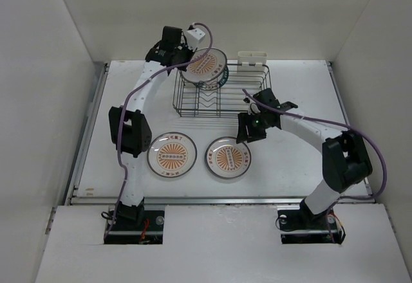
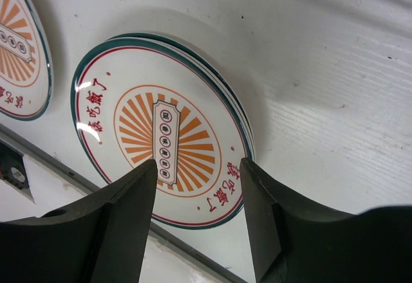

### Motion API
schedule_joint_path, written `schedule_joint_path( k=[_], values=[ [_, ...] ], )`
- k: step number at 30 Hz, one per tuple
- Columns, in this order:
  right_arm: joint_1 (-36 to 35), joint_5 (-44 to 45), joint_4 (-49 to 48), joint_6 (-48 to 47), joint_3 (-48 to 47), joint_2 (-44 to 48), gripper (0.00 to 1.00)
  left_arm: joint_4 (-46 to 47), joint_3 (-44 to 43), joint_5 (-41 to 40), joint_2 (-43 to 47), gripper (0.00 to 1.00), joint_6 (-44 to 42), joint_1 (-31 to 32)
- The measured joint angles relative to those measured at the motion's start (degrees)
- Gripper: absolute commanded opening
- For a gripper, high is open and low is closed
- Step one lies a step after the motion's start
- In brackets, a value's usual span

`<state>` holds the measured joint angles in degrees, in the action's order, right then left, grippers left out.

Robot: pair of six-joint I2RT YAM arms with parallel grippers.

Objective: Unload the plates from the dish rack

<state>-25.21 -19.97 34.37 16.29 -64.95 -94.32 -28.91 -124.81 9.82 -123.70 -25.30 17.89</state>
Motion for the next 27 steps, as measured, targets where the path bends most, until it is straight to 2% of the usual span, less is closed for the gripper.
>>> schedule_joint_path(
  k=[9,12,19,23,25,27],
  values=[
    [0.0,0.2,0.0,0.0,0.1,4.0,0.60,-6.7,-3.6,0.1,5.4,0.00,4.8,0.0],
    [0.0,0.3,0.0,0.0,0.1,4.7,0.60,-10.3,-4.5,2.6,7.6,0.00,7.5,-0.8],
    [0.0,0.3,-0.1,0.0,0.1,4.9,0.60,-22.6,-4.5,12.0,15.3,0.00,12.3,-8.6],
    [0.0,0.0,-0.4,0.0,0.2,4.9,0.60,-32.2,-3.6,17.9,20.3,0.00,8.7,-14.0],
    [0.0,-0.1,-0.6,0.0,0.3,4.9,0.60,-37.4,-1.5,21.0,23.2,0.00,4.0,-15.3],
    [0.0,-0.2,-0.9,0.0,0.3,4.9,0.60,-42.1,3.6,23.9,27.3,0.00,-4.6,-15.4]
  ],
)
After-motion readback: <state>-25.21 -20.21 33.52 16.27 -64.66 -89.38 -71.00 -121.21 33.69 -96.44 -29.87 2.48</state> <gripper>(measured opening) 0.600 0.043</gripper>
